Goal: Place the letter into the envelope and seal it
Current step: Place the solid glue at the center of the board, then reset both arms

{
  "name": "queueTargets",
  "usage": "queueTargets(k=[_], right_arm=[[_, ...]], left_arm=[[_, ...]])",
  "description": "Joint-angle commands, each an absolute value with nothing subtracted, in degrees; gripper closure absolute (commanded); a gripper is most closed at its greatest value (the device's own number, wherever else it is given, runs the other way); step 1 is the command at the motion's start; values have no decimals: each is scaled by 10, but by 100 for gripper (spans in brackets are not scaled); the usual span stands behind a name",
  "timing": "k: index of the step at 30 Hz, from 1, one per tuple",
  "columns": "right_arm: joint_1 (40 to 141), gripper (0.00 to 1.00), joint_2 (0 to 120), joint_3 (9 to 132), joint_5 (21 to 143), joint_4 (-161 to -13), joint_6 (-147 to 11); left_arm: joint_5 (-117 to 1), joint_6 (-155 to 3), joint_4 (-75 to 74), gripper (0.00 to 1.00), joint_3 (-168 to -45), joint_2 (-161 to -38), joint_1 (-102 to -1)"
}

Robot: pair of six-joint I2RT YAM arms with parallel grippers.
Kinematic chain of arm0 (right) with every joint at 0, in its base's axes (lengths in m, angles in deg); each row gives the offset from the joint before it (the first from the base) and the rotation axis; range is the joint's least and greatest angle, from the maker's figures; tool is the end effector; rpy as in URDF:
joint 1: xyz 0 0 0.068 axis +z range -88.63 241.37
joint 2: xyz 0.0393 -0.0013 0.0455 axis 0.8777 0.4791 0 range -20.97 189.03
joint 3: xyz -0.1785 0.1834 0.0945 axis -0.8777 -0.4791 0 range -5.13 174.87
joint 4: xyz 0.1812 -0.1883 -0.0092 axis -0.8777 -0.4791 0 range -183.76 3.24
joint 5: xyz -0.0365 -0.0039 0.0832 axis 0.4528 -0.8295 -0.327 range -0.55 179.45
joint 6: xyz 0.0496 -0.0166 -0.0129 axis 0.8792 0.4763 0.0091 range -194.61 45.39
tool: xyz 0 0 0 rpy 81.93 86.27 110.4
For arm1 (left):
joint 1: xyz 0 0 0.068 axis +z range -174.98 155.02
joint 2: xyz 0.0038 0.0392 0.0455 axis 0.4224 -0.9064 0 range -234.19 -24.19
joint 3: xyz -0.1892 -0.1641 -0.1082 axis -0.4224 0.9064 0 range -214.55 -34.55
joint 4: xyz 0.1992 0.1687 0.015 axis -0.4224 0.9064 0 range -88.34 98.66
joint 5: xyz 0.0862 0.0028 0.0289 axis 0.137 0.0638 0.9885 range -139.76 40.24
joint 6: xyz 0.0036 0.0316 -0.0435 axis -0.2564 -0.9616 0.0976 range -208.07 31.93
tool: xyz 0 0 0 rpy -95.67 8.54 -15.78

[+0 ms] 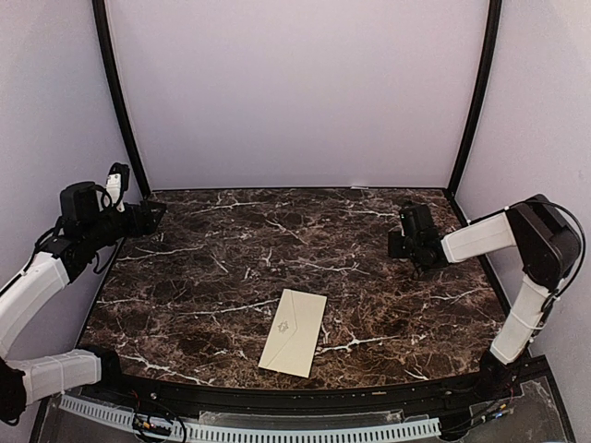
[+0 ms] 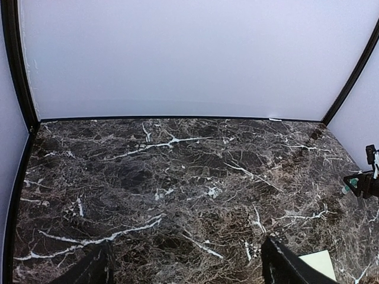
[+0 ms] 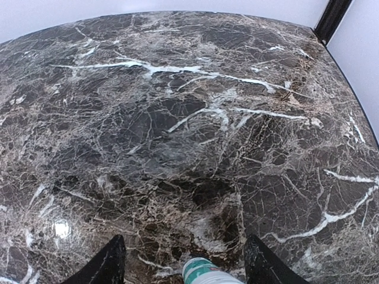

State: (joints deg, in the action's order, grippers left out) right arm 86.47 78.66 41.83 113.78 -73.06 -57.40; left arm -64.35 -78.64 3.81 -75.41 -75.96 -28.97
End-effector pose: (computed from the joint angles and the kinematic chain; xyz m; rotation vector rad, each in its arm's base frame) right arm 0.3170 0.1323 0.1484 0.0734 2.1806 -0.0625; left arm 0.2131 -0.0238 0.3090 0.0973 1.8061 -0.3958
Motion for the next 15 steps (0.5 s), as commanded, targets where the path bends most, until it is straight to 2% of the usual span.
queueTargets(k=[1, 7, 15], right_arm=[[862, 31, 755, 411, 1125, -719, -580], [862, 22, 709, 405, 1116, -746, -578], [859, 10, 595, 398, 1107, -793, -594]], left_arm=[[-650, -781, 24, 16, -746, -746, -288], [-603, -732, 19, 17, -736, -729, -288], [-581, -647, -74, 13, -683, -737, -287]])
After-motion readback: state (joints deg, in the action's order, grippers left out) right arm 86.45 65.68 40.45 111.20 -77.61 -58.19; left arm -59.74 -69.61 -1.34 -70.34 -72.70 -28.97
